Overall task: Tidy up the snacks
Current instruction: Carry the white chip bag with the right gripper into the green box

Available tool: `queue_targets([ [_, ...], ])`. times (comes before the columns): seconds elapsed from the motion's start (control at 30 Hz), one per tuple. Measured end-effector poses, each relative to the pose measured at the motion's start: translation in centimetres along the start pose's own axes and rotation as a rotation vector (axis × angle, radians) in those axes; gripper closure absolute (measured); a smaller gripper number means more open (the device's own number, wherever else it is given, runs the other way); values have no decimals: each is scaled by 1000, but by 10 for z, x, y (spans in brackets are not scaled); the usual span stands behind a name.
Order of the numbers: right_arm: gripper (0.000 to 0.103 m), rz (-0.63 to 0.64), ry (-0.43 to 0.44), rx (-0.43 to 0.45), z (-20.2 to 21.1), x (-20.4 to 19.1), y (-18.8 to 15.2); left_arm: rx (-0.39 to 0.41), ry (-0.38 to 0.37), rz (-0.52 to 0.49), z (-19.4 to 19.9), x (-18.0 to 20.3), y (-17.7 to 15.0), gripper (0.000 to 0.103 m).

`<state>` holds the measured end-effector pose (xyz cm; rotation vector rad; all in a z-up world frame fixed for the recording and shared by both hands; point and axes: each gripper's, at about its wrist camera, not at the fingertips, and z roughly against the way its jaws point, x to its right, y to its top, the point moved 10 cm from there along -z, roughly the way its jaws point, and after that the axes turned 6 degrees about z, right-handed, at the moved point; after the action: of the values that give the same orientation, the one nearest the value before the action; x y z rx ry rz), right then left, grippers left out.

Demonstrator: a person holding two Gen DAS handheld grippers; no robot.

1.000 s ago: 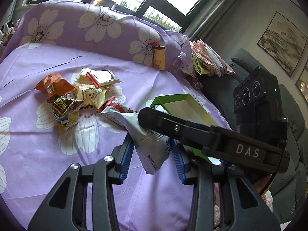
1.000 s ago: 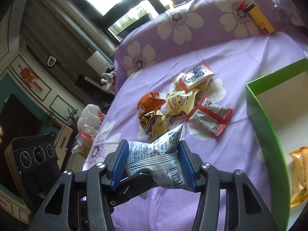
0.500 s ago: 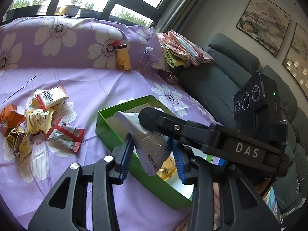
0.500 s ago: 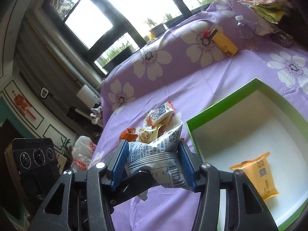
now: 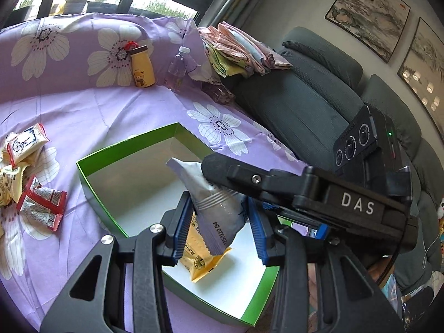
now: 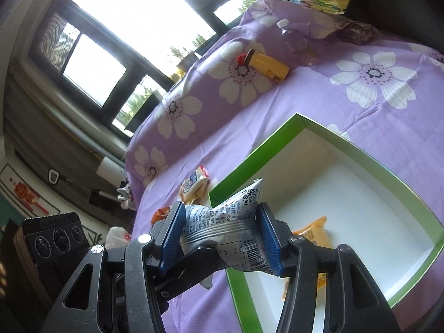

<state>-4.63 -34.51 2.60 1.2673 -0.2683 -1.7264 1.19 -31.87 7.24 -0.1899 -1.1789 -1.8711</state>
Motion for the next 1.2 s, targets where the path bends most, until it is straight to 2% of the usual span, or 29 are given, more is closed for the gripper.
queue_targets([
  [0.4, 48, -80, -27, -57, -13, 28, -8, -54, 17, 39, -22, -7, -9, 63],
  [1.2, 47, -138, -74, -115, -29, 49, -17, -106, 49, 76, -42, -16, -16, 63],
])
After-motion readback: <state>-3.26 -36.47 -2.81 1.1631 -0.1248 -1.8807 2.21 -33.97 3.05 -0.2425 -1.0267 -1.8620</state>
